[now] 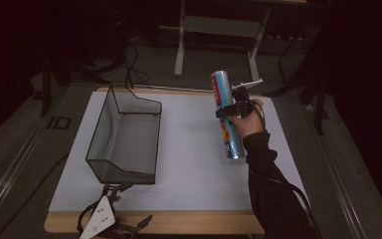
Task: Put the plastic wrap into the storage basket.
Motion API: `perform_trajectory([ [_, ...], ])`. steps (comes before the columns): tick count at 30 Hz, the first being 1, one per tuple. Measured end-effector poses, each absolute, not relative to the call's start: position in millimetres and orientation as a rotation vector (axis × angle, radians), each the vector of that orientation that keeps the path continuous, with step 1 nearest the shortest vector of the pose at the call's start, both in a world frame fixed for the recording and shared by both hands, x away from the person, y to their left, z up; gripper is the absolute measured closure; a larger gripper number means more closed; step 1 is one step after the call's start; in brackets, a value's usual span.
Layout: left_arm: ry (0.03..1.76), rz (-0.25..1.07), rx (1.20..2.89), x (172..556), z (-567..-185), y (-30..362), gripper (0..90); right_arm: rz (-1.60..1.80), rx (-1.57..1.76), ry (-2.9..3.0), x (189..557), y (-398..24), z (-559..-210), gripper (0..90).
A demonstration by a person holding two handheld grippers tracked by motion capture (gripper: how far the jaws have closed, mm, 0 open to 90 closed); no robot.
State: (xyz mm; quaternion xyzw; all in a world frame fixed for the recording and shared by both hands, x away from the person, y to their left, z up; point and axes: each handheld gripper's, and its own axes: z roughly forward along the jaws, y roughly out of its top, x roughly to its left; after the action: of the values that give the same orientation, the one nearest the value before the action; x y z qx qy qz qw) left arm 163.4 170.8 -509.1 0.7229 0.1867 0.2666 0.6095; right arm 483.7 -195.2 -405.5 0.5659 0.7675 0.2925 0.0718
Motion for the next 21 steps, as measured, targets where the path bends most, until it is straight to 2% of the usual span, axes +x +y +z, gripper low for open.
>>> perform_trajectory([
  [21, 0.424, 0.613, 1.676, 163.9, -509.6, 169.2, 0.1, 1.096, 1.569, 2.276, 469.1, -144.2, -362.2, 31.8],
])
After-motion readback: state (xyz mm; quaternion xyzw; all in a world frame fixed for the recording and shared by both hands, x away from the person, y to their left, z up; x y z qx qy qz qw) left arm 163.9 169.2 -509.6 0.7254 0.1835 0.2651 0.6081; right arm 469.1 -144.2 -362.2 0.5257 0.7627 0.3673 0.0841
